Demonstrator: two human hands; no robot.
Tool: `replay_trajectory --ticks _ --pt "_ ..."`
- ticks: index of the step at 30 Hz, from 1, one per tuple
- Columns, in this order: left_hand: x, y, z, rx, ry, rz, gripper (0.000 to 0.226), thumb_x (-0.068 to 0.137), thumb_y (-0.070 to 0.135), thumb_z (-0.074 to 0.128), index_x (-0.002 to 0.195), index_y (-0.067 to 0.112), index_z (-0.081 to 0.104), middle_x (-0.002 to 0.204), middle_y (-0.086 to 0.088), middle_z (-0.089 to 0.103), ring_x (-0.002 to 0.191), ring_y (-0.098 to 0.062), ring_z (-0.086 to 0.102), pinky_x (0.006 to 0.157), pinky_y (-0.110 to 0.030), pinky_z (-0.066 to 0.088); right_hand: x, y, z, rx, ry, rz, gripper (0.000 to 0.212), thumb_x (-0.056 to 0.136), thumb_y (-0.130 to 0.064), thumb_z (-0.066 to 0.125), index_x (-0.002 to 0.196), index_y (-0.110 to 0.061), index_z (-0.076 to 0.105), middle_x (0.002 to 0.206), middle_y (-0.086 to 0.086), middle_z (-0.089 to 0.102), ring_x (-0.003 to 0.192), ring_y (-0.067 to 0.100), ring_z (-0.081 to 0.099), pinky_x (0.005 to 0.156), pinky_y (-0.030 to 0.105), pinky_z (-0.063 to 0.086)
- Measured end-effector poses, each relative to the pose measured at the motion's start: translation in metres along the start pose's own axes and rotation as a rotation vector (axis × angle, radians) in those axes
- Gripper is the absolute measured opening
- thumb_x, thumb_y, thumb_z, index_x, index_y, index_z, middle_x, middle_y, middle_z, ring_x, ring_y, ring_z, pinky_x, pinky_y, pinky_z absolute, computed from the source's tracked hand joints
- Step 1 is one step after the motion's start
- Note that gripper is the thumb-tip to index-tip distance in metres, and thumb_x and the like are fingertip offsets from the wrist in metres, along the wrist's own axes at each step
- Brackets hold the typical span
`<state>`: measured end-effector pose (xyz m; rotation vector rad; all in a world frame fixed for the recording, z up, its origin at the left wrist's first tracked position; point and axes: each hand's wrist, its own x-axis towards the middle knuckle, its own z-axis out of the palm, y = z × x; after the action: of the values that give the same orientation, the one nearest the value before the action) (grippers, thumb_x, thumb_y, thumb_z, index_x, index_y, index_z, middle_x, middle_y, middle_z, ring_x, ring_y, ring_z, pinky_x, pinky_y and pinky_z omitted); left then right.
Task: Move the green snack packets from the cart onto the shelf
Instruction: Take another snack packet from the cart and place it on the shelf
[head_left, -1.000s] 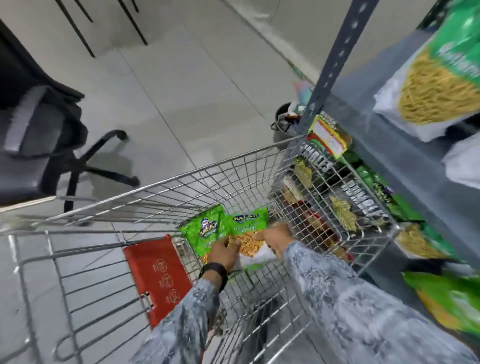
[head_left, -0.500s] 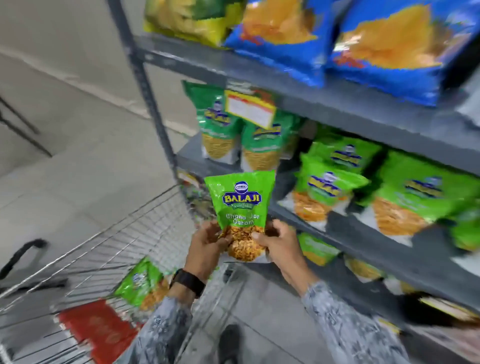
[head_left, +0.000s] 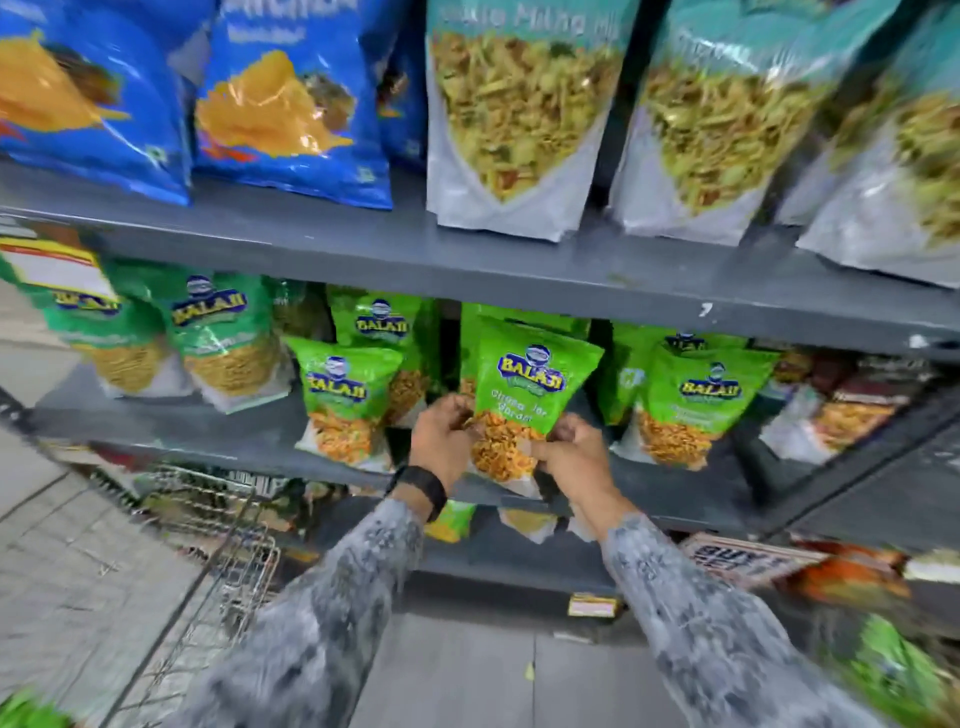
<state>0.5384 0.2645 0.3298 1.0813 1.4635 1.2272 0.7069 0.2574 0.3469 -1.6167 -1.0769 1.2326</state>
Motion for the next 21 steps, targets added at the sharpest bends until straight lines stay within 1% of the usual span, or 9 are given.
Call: replay_trajectory --ticks 2,4,5,7,11,15,16,18,21 --pt "0.011 -0.013 -0.002 0.162 0.041 -0.027 0.039 0.081 -0.013 0.065 0.075 0.025 0.058 0.09 -0.016 0.069 0.092 -0.026 0.064 0.092 -0.046 0.054 0.013 0.011 0.008 -0.005 -0.009 0.012 0.031 0.073 0.015 0.076 0.098 0.001 0.064 0.109 0.025 0.075 0.096 0.039 0.073 0.087 0.055 0.06" --pt "0.011 -0.029 -0.008 0.434 0.061 -0.083 0.014 0.082 0.009 0.074 0.085 0.02 0.065 0.099 -0.016 0.075 0.097 -0.031 0.07 0.087 -0.045 0.056 0.018 0.025 0.014 -0.012 -0.04 0.049 0.032 0.076 0.014 0.076 0.086 -0.012 0.062 0.095 0.012 0.076 0.071 0.018 0.069 0.062 0.032 0.061" --pt "0.009 -0.036 -0.011 0.509 0.064 -0.102 0.012 0.081 0.02 0.076 0.091 0.018 0.068 0.101 -0.016 0.075 0.098 -0.032 0.07 0.084 -0.043 0.057 0.019 0.031 0.016 -0.003 -0.058 0.061 0.034 0.077 0.012 0.077 0.082 -0.017 0.06 0.086 0.005 0.075 0.062 0.011 0.065 0.05 0.024 0.055" --pt "0.007 -0.042 -0.014 0.556 0.061 -0.092 0.02 0.081 0.028 0.076 0.094 0.016 0.068 0.099 -0.015 0.075 0.096 -0.033 0.07 0.08 -0.039 0.056 0.019 0.039 0.018 0.0 -0.078 0.065 0.033 0.079 0.01 0.077 0.082 -0.019 0.061 0.077 -0.005 0.073 0.058 0.009 0.064 0.044 0.019 0.051" --pt "-0.004 -0.034 -0.017 0.484 0.062 -0.088 0.035 0.081 0.02 0.077 0.114 0.014 0.068 0.109 -0.009 0.075 0.104 -0.028 0.07 0.091 -0.039 0.057 0.006 0.03 0.011 -0.011 -0.031 0.001 0.038 0.075 0.007 0.082 0.103 -0.014 0.066 0.085 -0.01 0.072 0.073 0.006 0.069 0.057 0.011 0.053" --pt "-0.028 -0.011 -0.031 0.427 0.097 0.003 0.049 0.082 0.015 0.075 0.129 0.018 0.061 0.097 0.012 0.069 0.097 -0.014 0.068 0.073 -0.01 0.051 -0.02 -0.003 0.009 -0.17 0.094 -0.172 0.054 0.079 -0.002 0.078 0.129 -0.017 0.062 0.099 -0.01 0.069 0.099 0.015 0.07 0.084 0.021 0.05" --pt "-0.037 -0.003 -0.038 0.413 0.1 0.039 0.05 0.083 0.016 0.073 0.131 0.019 0.06 0.097 0.014 0.069 0.097 -0.012 0.068 0.073 -0.01 0.051 -0.029 -0.014 0.012 -0.232 0.133 -0.249 0.053 0.082 -0.004 0.075 0.131 -0.016 0.06 0.109 -0.006 0.07 0.109 0.019 0.068 0.091 0.025 0.05" --pt "-0.058 0.012 -0.056 0.426 0.101 0.136 0.05 0.086 0.023 0.071 0.134 0.024 0.058 0.115 0.01 0.071 0.106 -0.008 0.066 0.087 -0.019 0.052 -0.049 -0.032 0.027 -0.396 0.137 -0.457 0.051 0.085 -0.007 0.07 0.134 -0.016 0.058 0.132 0.002 0.065 0.126 0.022 0.06 0.106 0.032 0.046" --pt "-0.096 0.025 -0.112 0.54 0.291 0.292 0.052 0.088 0.029 0.068 0.139 0.027 0.054 0.134 0.004 0.066 0.118 -0.014 0.064 0.093 -0.03 0.052 -0.083 -0.054 0.072 -0.619 -0.063 -0.826 0.057 0.084 -0.009 0.064 0.14 -0.015 0.054 0.146 0.007 0.055 0.138 0.025 0.049 0.117 0.038 0.04"
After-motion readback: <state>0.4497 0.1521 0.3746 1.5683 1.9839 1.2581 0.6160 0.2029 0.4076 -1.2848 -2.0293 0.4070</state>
